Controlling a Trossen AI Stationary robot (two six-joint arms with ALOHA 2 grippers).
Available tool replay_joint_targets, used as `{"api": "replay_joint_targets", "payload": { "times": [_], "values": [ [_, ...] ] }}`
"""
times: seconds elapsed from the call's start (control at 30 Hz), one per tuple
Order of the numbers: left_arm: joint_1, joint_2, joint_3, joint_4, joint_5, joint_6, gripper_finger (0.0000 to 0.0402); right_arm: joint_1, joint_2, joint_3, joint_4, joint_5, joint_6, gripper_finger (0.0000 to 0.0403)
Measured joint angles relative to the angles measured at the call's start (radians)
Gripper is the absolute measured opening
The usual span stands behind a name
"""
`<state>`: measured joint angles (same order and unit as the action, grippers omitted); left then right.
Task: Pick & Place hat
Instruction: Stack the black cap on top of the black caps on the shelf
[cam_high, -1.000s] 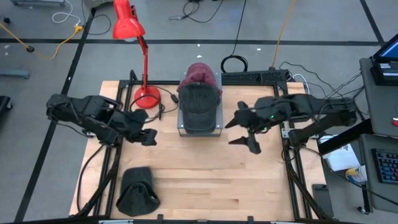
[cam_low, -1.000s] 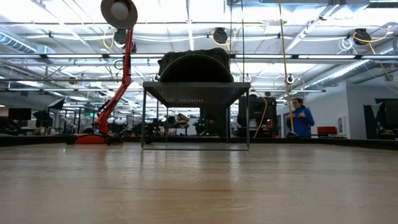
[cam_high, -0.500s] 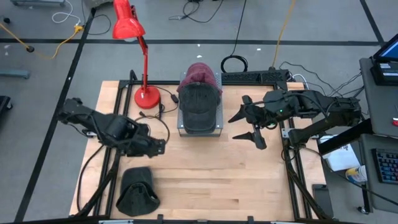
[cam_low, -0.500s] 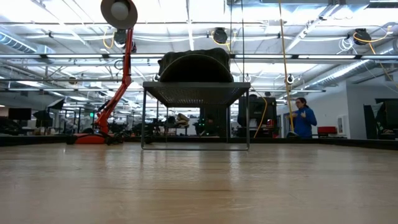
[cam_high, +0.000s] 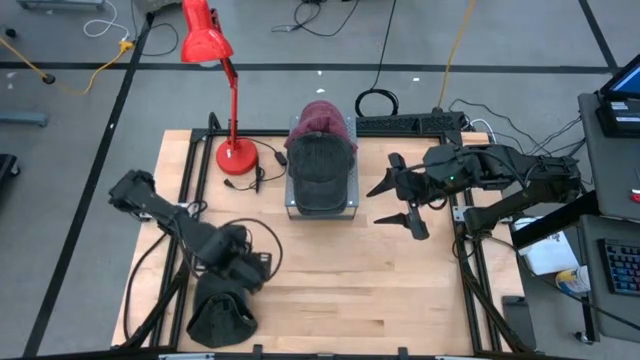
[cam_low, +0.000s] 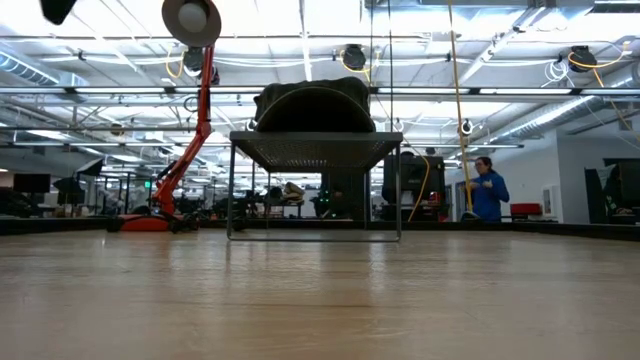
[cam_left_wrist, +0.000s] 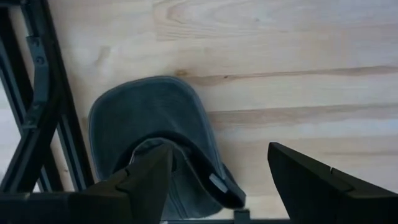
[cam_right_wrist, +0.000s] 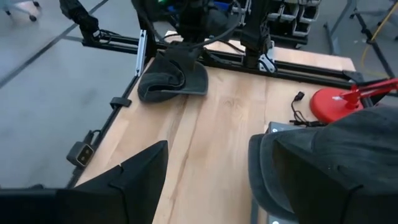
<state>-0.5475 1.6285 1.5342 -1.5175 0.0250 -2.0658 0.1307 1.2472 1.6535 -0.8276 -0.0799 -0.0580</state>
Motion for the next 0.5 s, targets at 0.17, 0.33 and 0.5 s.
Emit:
{"api": "replay_joint_targets", "payload": {
  "times": [0.17, 0.33, 0.5],
  "values": [
    [-0.036, 0.078, 0.0, 0.003, 0.0, -0.064, 0.0271, 0.0, 0.001, 0.0, 0.0, 0.0, -0.076, 0.0279],
    [-0.07, 0.162, 0.001, 0.005, 0.001, -0.11, 0.0271, 0.0, 0.0, 0.0, 0.0, 0.0, -0.115, 0.0279],
    [-0.093, 0.233, 0.001, 0.032, 0.008, -0.164, 0.0271, 0.0, 0.0, 0.0, 0.0, 0.0, -0.119, 0.0279]
  ]
}}
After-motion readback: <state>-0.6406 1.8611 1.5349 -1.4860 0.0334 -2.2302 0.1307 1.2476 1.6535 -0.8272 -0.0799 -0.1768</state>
